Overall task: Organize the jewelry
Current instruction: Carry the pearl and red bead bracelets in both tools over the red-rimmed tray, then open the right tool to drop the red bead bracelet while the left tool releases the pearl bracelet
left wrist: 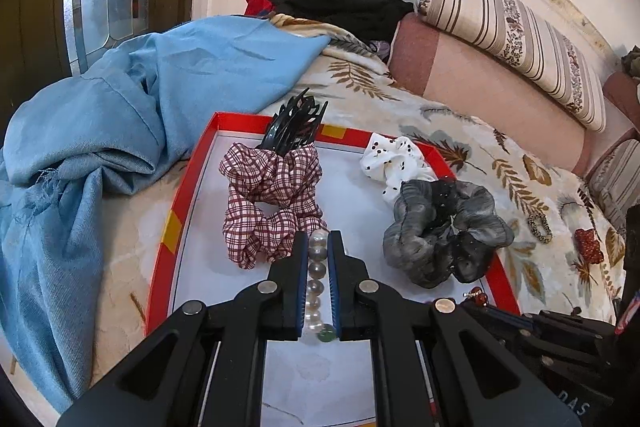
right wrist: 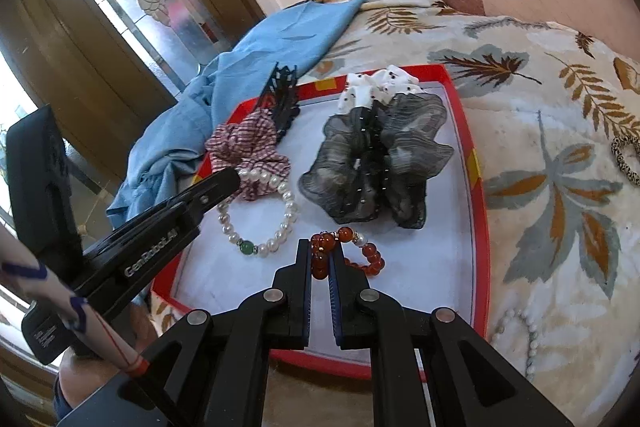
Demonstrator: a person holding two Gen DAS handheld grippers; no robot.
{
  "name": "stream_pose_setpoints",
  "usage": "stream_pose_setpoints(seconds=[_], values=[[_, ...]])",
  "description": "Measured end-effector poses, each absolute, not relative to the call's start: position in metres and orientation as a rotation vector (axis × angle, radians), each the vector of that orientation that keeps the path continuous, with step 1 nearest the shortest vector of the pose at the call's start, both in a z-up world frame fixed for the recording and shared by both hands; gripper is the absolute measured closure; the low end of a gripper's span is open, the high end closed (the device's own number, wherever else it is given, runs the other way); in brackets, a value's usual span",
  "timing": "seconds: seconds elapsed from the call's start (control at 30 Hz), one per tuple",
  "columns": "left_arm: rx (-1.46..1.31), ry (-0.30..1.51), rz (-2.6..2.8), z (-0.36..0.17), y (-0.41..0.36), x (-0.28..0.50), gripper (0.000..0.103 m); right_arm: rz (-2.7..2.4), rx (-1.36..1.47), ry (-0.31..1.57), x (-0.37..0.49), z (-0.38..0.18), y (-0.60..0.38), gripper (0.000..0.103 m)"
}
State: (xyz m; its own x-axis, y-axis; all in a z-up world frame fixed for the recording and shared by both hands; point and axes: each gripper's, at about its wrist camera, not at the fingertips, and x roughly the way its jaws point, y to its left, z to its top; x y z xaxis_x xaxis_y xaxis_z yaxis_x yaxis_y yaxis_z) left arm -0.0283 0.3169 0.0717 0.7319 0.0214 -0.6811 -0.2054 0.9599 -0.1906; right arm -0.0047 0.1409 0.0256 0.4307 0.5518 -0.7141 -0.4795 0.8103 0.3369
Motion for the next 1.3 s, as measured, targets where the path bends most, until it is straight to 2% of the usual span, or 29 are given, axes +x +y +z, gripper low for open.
stream_pose_setpoints(seconds=[0.4,0.97,1.1,1.3], values=[[-0.235,0.757,0.141,0.067,0.311,-0.022,0.094,0.578,0.112,0.962,0.013,0.007,0.13,0.094],[-0.208,0.739,0.164,0.07,0.31,-0.024,0.094,0.594,0.134,0.971,0.005,0.015,0.125,0.093],[-0.207,0.724,0.175,0.072,0.311,-0.026,0.081,0.6,0.152,0.969,0.002,0.019,0.122,0.093],[-0.201,0.71,0.181,0.076,0.311,-0.027,0.08,0.605,0.166,0.95,-0.001,0.028,0.118,0.093]])
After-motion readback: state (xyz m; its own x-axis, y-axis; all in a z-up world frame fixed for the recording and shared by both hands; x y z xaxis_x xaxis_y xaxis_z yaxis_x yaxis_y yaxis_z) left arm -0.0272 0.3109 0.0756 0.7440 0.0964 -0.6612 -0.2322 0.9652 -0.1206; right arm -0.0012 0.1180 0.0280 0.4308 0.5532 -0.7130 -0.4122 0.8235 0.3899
